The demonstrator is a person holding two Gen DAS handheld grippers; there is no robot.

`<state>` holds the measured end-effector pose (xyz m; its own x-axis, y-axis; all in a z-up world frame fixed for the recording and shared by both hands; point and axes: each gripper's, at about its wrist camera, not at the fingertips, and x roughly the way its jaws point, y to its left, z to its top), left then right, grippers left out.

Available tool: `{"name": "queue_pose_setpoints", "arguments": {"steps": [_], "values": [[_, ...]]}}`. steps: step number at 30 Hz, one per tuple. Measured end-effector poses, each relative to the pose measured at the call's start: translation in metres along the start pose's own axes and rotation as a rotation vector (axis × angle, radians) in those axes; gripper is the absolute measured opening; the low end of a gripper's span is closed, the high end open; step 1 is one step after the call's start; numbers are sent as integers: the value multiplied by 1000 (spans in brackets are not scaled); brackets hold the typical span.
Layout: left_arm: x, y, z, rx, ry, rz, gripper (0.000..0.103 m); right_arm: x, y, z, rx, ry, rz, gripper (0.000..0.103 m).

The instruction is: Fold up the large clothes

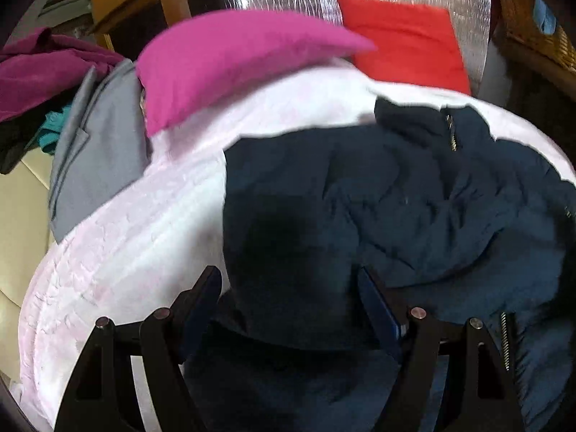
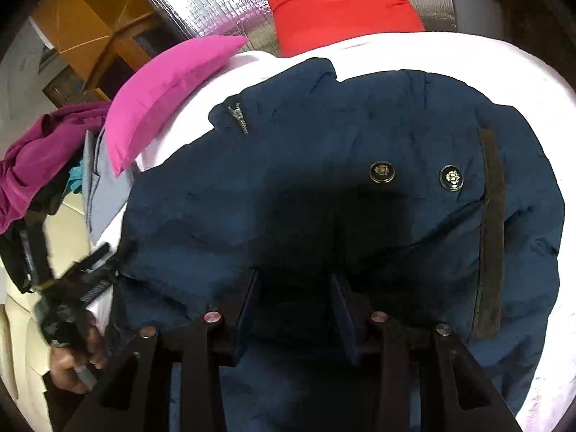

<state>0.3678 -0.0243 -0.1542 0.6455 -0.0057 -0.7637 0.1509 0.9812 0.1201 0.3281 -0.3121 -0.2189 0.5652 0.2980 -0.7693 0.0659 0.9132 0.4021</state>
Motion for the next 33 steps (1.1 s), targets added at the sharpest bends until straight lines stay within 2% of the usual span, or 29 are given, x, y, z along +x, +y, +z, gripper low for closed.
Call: {"name": "queue_pose_setpoints", "arguments": {"steps": [4,8,10,12,14,16,24,26,29,33], "values": [[-6,6,3,-25,2,-15,78,-16,-6,3,17,-36,19,43],[-18,27,9,-84,-19,-29,78,-44,-22,6,59,-113,19,43],[-16,42,9,-143,-14,-35,78,-48,-35,6,99,-113,14,42],[-6,52,7,-183,25,-37,78,-41,-49,4,145,-72,17,39],[13,53,1,-169,106,-37,78,-26,-56,3,164,-18,6,32],[24,53,-4,-183,145,-62,79,-23,-57,3,167,-13,5,31],[-9,59,-5,-181,108,-64,78,-56,-59,-2,170,-57,25,35],[-18,62,-10,-170,102,-58,78,-67,-65,-7,175,-68,23,35],[-27,65,-21,-153,107,-40,78,-80,-75,-19,189,-76,-3,41],[-44,73,-38,-144,106,-34,78,-88,-85,-31,214,-67,-15,41]]}}
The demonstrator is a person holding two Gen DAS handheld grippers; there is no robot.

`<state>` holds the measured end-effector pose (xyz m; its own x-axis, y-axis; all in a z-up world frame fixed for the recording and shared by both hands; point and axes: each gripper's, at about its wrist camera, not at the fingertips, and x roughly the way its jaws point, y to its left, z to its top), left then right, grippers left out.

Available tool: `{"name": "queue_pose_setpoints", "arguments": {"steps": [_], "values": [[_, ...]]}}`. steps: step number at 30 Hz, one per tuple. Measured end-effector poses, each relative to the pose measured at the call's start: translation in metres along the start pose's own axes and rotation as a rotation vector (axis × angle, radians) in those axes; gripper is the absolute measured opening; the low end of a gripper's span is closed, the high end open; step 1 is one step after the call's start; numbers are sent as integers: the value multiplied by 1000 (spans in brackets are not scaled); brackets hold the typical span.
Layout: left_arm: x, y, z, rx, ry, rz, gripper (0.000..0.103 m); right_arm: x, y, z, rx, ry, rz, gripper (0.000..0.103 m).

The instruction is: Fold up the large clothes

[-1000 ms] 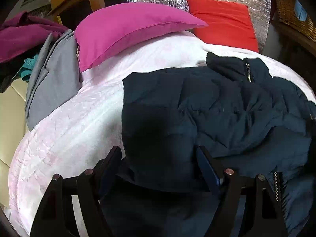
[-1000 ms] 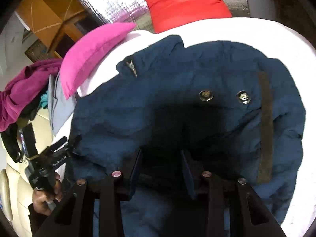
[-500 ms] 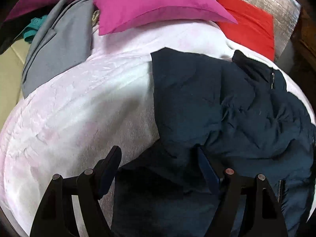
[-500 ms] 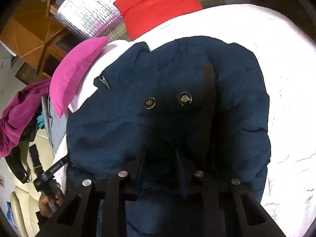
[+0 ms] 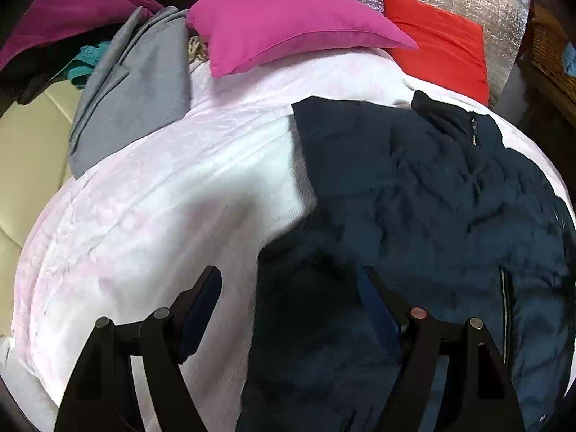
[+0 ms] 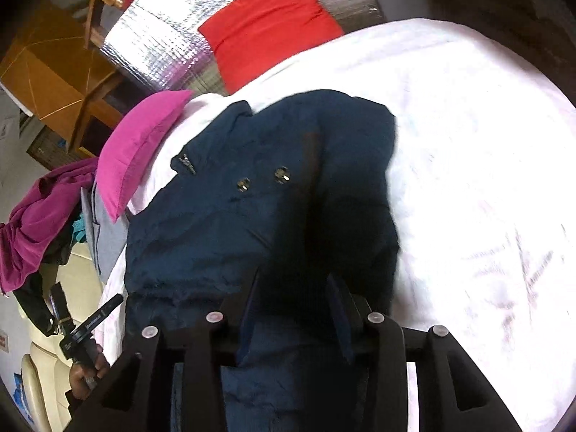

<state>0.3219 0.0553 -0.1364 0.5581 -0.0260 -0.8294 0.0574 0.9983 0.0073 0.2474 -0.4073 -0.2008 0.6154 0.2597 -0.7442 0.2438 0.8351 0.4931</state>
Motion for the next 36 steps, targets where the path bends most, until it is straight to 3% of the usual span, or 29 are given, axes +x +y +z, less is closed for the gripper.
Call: {"name": "queue_pose_setpoints", "arguments": {"steps": [5,19,26,34,36], "values": [[-18,11,-27,-21,-3,-8,78,-12,-4,-23,22,-3,20,56],[-59,44,-123,-36,59,-21,78,-39,-28,-100,93,31,54,60],[-71,85,-140,-174,93,-109,78,-52,-49,-126,174,32,77,60],[-49,94,-160,-251,313,-296,78,-39,-47,-139,192,96,163,59],[-53,92,-163,-238,309,-312,78,-35,-39,-148,166,134,192,60]]}}
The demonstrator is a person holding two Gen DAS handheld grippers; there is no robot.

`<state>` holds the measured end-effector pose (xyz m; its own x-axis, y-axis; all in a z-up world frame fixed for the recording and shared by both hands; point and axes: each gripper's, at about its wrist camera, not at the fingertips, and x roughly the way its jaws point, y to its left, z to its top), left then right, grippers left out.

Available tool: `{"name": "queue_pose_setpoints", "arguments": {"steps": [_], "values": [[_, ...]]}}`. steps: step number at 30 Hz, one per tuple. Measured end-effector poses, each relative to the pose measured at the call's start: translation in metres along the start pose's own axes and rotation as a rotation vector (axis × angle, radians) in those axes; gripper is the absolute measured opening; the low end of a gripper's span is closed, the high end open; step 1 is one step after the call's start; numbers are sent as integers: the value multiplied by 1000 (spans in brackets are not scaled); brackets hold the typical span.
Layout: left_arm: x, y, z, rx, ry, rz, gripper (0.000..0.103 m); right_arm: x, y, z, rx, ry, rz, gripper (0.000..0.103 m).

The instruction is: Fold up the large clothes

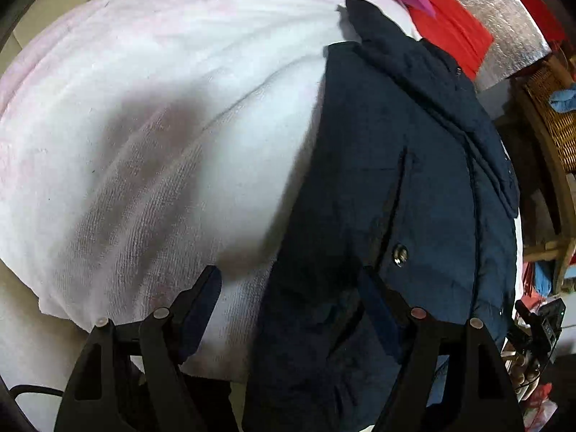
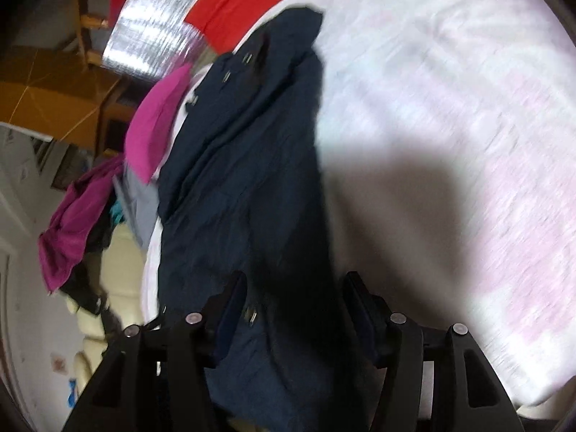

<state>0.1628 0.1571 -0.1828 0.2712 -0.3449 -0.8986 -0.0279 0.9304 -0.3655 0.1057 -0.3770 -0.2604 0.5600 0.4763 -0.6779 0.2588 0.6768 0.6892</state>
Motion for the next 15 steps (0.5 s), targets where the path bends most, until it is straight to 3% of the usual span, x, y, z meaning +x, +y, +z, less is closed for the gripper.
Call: {"name": "queue_pose_setpoints", "arguments": {"steps": [4,10,13,14,15], "values": [[-1,3,-12,-19,57,-102,78,2,12,-14,-69,31,-14,60],[3,-5,-45,33,139,-130,77,5,9,-45,-53,146,-26,60],[6,-12,-55,73,147,-108,77,12,3,-62,-63,198,-62,62],[6,-15,-56,81,140,-108,73,15,4,-65,-65,203,-60,62],[5,-18,-57,91,136,-114,57,17,7,-66,-77,201,-66,62]]}}
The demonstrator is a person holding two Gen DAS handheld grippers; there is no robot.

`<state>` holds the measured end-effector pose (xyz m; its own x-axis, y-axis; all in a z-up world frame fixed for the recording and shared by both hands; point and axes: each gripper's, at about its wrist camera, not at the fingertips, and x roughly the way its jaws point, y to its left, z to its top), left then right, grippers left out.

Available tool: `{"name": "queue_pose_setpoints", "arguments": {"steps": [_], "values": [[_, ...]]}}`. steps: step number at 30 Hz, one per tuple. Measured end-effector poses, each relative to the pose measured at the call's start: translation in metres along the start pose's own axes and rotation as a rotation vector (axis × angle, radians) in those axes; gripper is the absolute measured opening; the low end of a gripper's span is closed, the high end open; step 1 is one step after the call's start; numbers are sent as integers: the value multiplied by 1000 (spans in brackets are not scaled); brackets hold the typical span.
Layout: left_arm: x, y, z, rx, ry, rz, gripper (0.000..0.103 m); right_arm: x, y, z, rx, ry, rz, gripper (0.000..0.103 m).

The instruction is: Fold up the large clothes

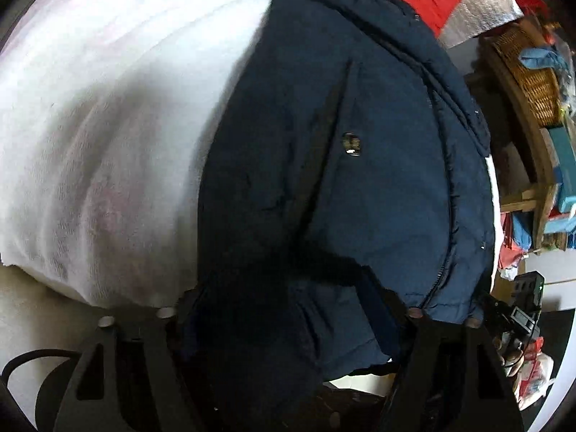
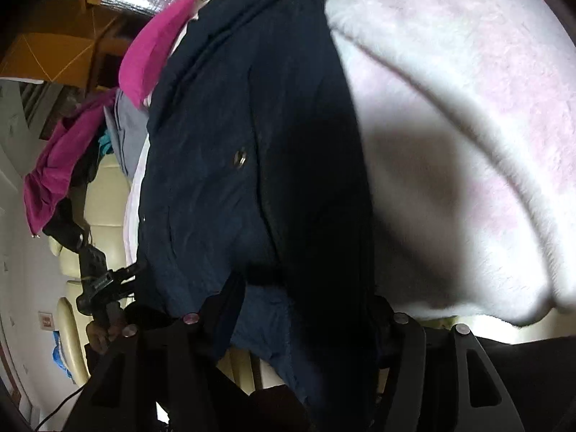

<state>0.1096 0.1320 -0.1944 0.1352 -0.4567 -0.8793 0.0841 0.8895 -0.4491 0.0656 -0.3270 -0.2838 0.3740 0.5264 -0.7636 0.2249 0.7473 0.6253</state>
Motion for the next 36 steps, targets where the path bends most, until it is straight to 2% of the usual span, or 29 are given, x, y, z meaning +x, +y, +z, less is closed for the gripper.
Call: {"name": "queue_pose_setpoints", "arguments": {"steps": [1,2,3,5,8,13,17,23,26,27,28,29,30,31,32,33,34,35,36], "values": [[-1,-2,-1,9,-2,8,44,2,3,-1,-19,-3,-18,54],[-1,-4,-2,16,-5,17,38,2,7,-1,-41,-12,-49,37],[-1,-4,-1,23,-11,18,29,5,10,-3,-60,-18,-99,35],[-2,-2,1,20,-26,22,23,4,11,-4,-52,-35,-91,24],[-9,-4,5,63,-66,31,17,2,22,-10,-79,-66,-97,15],[-37,-13,-8,130,-141,-11,12,-12,45,-19,-174,-116,-133,11],[-53,-25,-11,172,-165,-41,11,-28,57,-27,-217,-135,-111,10],[-65,-38,-28,250,-134,-70,11,-41,59,-46,-238,-105,-98,10],[-49,-39,-23,250,-110,-31,13,-38,48,-45,-207,-75,-96,13],[-37,-37,-17,224,-78,-8,14,-31,42,-42,-170,-57,-82,14],[-30,-33,-14,205,-51,11,16,-31,38,-42,-151,-45,-77,19],[-18,-30,-8,181,-16,38,19,-20,33,-38,-126,-18,-85,30],[-9,-28,-5,163,9,50,28,-11,31,-32,-111,-5,-97,38],[-1,-26,-2,148,32,54,32,-2,27,-28,-92,8,-103,51],[4,-28,-2,142,35,52,32,11,20,-25,-63,21,-98,52],[7,-29,-1,137,28,46,32,19,17,-23,-44,26,-93,49],[9,-30,0,138,21,41,32,24,17,-22,-37,27,-95,31],[8,-31,0,149,11,39,31,27,19,-23,-40,26,-108,25],[4,-32,-3,174,-2,34,20,26,24,-24,-67,16,-126,17]]}}
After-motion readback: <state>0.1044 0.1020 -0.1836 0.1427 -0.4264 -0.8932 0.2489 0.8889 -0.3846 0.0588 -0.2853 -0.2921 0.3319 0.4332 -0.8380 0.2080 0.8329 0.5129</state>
